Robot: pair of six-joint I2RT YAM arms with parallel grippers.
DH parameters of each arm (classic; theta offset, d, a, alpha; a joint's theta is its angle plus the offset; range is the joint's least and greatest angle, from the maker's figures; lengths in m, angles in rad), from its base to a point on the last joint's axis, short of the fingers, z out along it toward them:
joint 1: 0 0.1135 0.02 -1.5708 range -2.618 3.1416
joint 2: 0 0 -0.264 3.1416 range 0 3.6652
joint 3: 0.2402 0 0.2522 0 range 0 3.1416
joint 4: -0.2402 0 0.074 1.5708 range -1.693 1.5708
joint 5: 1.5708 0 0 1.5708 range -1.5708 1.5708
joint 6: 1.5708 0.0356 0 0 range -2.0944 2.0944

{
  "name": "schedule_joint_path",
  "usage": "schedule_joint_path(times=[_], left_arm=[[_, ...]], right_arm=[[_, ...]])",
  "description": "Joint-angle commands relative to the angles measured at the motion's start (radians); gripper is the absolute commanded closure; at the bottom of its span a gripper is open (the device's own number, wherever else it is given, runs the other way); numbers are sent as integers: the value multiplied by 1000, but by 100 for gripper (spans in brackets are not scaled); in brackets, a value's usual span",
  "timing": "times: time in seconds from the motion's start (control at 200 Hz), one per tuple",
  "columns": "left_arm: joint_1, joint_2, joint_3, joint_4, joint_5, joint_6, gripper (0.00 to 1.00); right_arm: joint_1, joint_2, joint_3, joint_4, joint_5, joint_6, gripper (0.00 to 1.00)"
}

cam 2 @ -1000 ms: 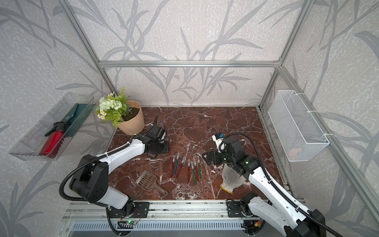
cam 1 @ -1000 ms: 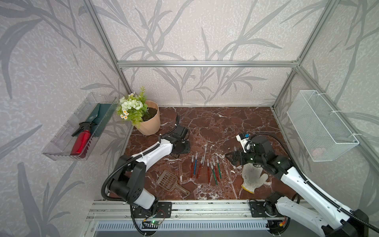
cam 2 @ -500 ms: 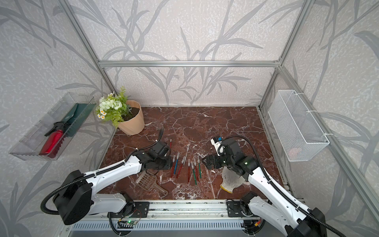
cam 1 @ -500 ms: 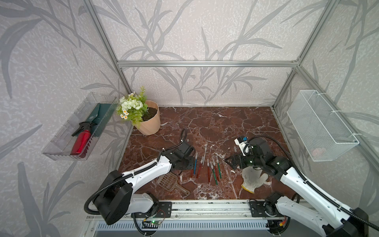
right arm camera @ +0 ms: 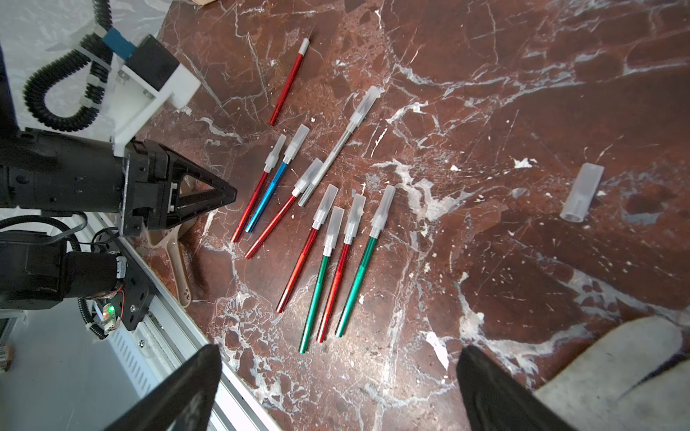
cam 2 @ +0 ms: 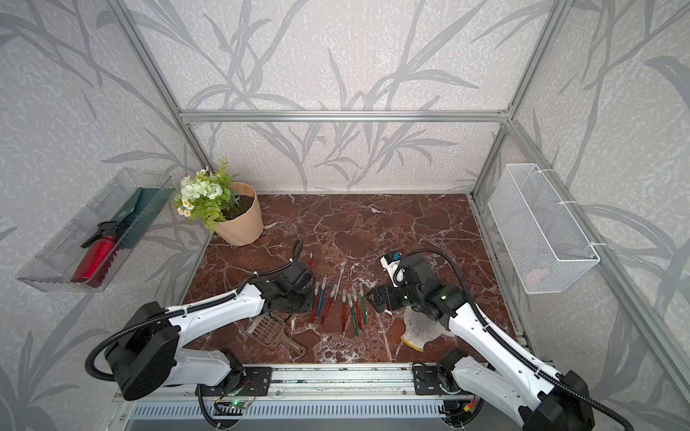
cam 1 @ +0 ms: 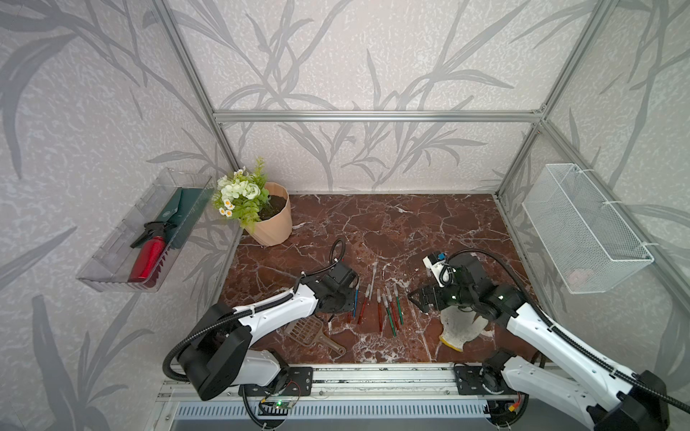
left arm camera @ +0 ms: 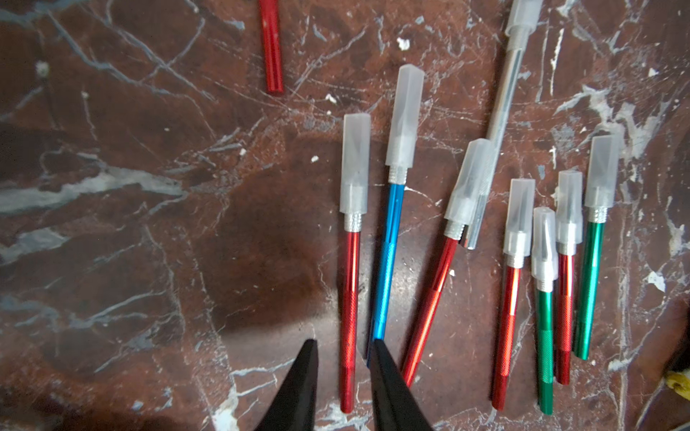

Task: Remove protective caps from carving knives
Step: Pick up the carving knife from the center of the board.

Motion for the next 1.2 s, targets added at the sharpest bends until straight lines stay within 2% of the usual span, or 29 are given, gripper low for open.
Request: schedule_joint_path(times=[0.0, 0.67, 1.031, 1.196], left_arm=[[-6, 23, 14, -2, -31, -5, 71], [-20, 97, 31, 52, -25, -8, 72], [-28, 150, 47, 37, -49, -13, 75], [-30, 171, 68, -24, -83, -8, 76]], right_arm=[[7, 1, -20, 11, 11, 5, 1], [42, 18, -23, 30, 49, 30, 1], [47, 19, -45, 55, 50, 37, 1], [49, 18, -62, 74, 49, 50, 1]])
